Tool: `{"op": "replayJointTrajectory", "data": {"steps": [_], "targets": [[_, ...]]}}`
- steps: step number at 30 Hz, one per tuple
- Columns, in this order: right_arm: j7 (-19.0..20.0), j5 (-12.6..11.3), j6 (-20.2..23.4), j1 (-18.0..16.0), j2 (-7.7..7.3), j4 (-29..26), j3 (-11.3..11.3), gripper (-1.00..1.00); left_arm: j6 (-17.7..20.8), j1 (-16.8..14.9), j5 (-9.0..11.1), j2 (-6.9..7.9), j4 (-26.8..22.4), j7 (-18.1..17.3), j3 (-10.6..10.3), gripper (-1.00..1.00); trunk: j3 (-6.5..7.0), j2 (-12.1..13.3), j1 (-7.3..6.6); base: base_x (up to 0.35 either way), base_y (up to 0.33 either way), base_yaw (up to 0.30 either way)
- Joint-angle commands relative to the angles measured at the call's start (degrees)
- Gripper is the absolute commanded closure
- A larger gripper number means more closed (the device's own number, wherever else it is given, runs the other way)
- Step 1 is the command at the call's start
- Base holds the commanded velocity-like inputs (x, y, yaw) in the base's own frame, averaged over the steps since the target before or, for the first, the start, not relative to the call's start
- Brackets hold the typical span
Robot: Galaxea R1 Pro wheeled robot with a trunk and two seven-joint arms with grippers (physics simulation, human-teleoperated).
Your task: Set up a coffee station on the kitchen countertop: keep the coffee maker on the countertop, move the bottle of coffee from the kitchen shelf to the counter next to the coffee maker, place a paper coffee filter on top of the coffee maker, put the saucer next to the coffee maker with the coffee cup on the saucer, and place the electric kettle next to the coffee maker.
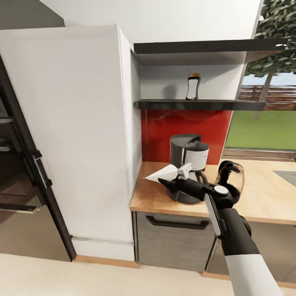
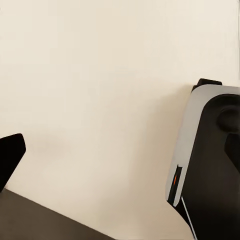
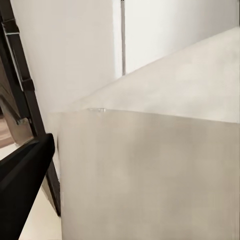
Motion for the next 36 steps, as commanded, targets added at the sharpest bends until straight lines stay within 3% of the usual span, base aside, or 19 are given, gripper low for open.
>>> {"op": "replayJointTrajectory", "data": {"steps": [1,23,26,28,30,31,32,34,36], "targets": [[0.34,0.46,0.19,-0.04,0.05,-0.05,-0.07,1.0,-0.21,-0.02,-0.61,0.0,0.05,0.19,0.39,-1.0,-0.05,-0.06,0.03,0.0,0.0,-0.256],[0.22,0.8,0.19,-0.04,0.02,0.31,-0.27,1.0,-0.12,-0.02,-0.65,0.15,0.07,0.11,0.28,-1.0,-0.05,-0.06,0.03,0.0,0.0,-0.261],[0.13,0.96,0.19,-0.04,-0.88,-0.06,-0.9,1.0,-0.12,-0.02,-0.76,0.27,0.07,0.07,0.12,-1.0,-0.05,-0.06,0.03,0.0,0.0,-0.262],[0.04,1.87,0.24,-0.04,-2.7,-1.26,-1.29,1.0,-0.12,-0.02,-0.92,0.32,0.07,0.01,-0.13,-1.0,-0.05,-0.06,0.03,0.0,0.0,-0.253],[-0.04,5.32,0.27,-0.06,-4.47,-2.74,-1.43,1.0,-0.12,0.02,-1.06,0.34,0.07,-0.08,-0.37,-1.0,-0.05,-0.06,0.03,0.0,0.0,-0.14],[-0.06,10.26,0.26,-0.13,-5.23,-3.8,-1.45,1.0,-0.12,0.04,-1.17,0.31,0.07,-0.17,-0.49,-1.0,-0.05,-0.06,0.03,0.0,0.0,-0.056],[-0.22,22.94,0.22,-1.28,-5.78,-4.75,-1.53,1.0,-0.12,0.06,-1.27,0.22,0.07,-0.26,-0.62,-1.0,-0.05,-0.06,0.03,0.0,0.0,-0.015],[-0.23,28.7,0.2,-2.86,-5.9,-4.99,-1.54,1.0,-0.12,0.07,-1.29,0.2,0.07,-0.31,-0.65,-1.0,-0.05,-0.06,0.03,0.0,0.0,-0.008],[-0.21,31.36,0.23,-4.83,-5.99,-5.1,-1.51,1.0,-0.12,0.07,-1.3,0.15,0.07,-0.34,-0.66,-1.0,-0.05,-0.06,0.03,0.0,0.0,-0.003]]}}
